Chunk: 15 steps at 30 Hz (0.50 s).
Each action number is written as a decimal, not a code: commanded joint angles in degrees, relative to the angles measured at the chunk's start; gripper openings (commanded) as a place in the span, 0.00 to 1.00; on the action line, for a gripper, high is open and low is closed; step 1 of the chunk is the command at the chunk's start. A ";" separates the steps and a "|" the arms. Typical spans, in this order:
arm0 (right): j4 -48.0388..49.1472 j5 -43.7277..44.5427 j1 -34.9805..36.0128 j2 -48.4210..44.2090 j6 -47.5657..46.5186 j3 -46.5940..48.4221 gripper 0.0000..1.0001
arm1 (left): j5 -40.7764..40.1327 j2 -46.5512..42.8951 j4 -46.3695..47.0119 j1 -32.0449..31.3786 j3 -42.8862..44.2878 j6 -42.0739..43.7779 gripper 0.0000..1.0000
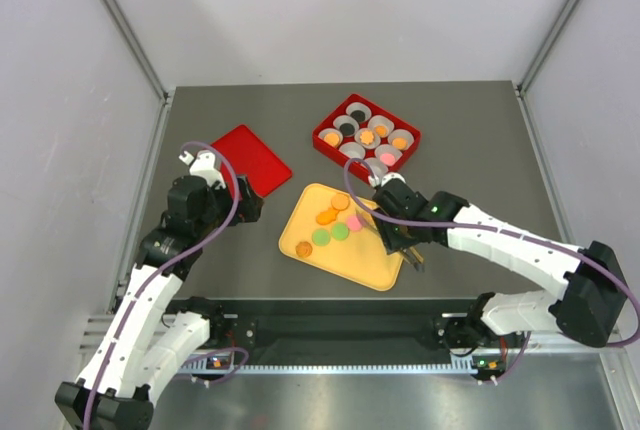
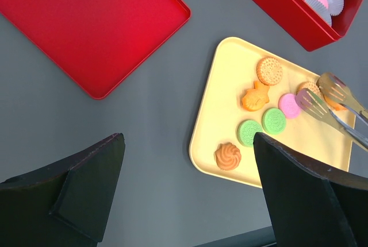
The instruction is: Pack the cookies
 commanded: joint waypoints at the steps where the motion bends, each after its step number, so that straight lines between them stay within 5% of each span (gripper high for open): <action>1: -0.70 -1.54 -1.10 0.26 -1.03 2.41 0.50 | 0.46 -1.20 1.78 -0.18 -0.53 0.47 0.99; 15: -2.19 -1.54 -3.21 -0.79 -1.47 2.58 0.50 | 0.55 -1.37 1.69 -0.18 -0.53 0.47 0.99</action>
